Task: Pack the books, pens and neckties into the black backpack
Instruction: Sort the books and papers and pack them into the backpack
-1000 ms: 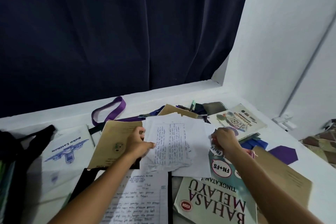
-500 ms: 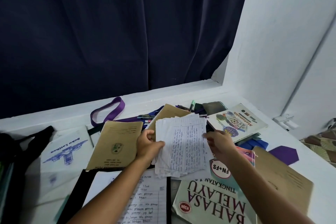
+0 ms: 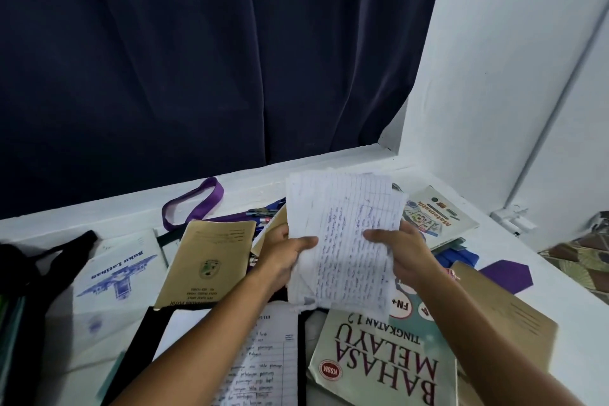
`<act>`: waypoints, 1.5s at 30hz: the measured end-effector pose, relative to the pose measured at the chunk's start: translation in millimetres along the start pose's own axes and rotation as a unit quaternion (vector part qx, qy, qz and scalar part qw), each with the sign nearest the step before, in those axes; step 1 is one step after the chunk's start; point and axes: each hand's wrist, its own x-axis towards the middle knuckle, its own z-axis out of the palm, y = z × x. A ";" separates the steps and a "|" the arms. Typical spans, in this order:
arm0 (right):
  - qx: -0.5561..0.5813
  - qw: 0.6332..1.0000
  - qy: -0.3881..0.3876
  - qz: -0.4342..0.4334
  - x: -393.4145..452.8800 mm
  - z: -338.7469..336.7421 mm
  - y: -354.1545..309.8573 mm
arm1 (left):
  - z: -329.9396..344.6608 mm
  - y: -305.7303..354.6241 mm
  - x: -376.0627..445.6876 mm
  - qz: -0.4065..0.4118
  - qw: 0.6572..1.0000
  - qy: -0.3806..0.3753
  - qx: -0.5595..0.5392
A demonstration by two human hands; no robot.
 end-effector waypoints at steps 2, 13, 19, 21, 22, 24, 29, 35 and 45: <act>0.012 0.999 -0.008 -0.035 -5.3 -5.5 -13.4 | 11.6 9.9 -7.5 0.024 0.998 -0.035 -0.041; -0.145 0.970 -0.027 -0.194 -52.5 -47.5 -26.2 | 53.4 16.6 -29.1 0.134 0.984 -0.111 -0.033; -0.131 0.967 -0.050 -0.214 -60.3 -52.0 -19.8 | 60.7 15.6 -28.7 0.165 0.980 -0.114 -0.002; -0.158 0.965 -0.050 -0.204 -60.6 -53.9 -13.0 | 59.4 11.6 -29.7 0.164 0.980 -0.114 0.016; -0.178 0.963 -0.047 -0.198 -60.5 -54.9 -9.3 | 57.9 8.0 -29.7 0.158 0.980 -0.117 0.023; -0.223 0.955 -0.042 -0.189 -59.9 -55.2 -3.2 | 56.0 -0.7 -29.7 0.147 0.980 -0.125 0.040; -0.221 0.943 0.066 -0.238 -60.8 -35.8 0.3 | 63.1 0.9 -33.9 0.167 0.976 -0.132 0.033; -0.176 0.949 0.053 -0.255 -59.5 -34.7 -2.6 | 64.8 3.0 -34.6 0.175 0.976 -0.128 0.004; -0.237 0.952 0.077 -0.177 -55.4 -48.6 16.6 | 59.0 -23.7 -23.9 0.131 0.982 -0.108 0.081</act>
